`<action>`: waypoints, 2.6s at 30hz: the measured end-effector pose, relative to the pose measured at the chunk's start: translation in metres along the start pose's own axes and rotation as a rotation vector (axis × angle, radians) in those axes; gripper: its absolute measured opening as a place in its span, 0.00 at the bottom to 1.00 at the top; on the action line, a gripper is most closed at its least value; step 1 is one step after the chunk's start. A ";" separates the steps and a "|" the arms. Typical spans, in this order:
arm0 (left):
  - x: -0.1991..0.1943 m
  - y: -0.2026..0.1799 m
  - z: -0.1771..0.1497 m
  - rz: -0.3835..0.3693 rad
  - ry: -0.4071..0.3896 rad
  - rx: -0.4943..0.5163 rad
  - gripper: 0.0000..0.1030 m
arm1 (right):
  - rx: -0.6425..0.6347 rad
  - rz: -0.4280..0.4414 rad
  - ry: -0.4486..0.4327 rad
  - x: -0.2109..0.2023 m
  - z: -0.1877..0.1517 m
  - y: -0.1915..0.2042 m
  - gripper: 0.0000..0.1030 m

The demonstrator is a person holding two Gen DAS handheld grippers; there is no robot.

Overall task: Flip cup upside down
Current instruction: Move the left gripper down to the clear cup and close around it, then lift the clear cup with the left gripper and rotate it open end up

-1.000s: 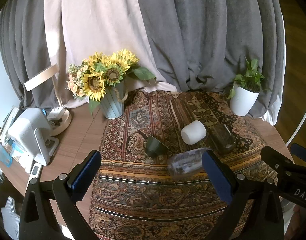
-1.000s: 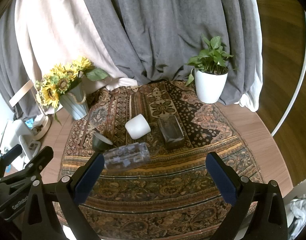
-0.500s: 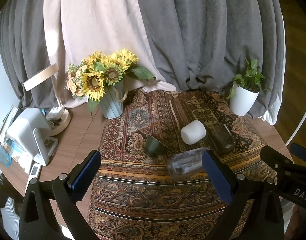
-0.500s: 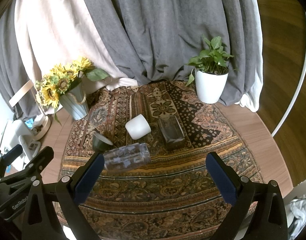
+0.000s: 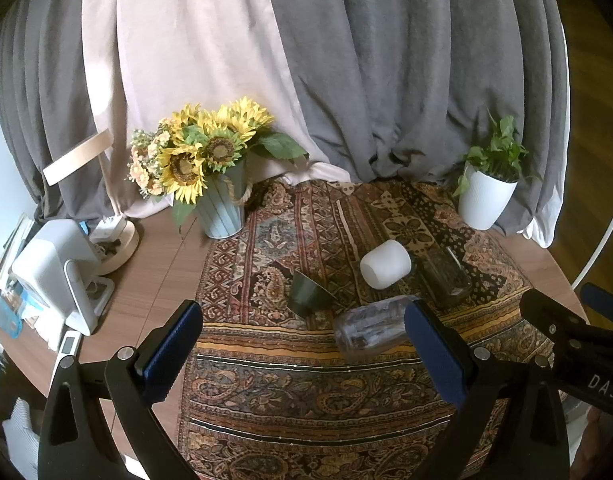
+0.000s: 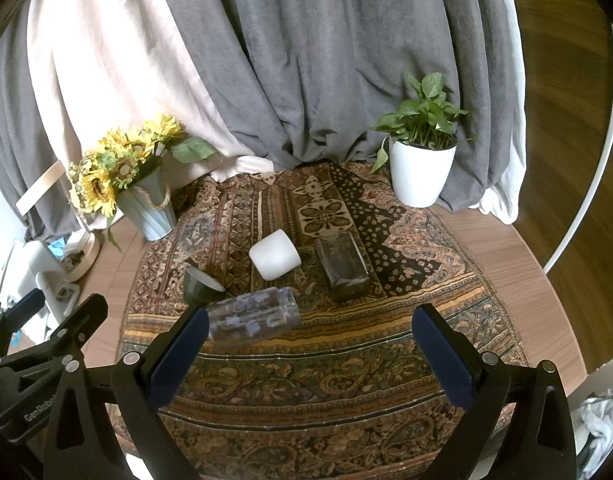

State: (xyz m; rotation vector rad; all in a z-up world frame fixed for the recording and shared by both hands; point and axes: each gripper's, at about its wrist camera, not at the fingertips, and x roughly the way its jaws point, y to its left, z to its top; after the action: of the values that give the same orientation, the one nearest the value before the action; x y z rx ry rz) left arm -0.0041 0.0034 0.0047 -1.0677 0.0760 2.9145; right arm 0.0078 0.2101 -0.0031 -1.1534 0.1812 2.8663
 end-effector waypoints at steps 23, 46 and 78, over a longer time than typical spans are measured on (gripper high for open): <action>0.088 -0.034 -0.003 -0.227 0.095 0.366 1.00 | 0.246 -0.155 0.098 0.045 -0.031 -0.016 0.99; 0.185 -0.115 -0.047 -0.400 0.228 0.825 0.81 | 0.510 -0.320 0.210 0.093 -0.074 -0.058 0.99; 0.214 -0.140 -0.049 -0.367 0.326 0.716 0.72 | 0.524 -0.345 0.202 0.095 -0.074 -0.083 0.99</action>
State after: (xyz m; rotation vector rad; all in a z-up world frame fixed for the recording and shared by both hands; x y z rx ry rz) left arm -0.1281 0.1438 -0.1758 -1.2165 0.7689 2.0861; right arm -0.0024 0.2827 -0.1292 -1.2090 0.6269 2.2111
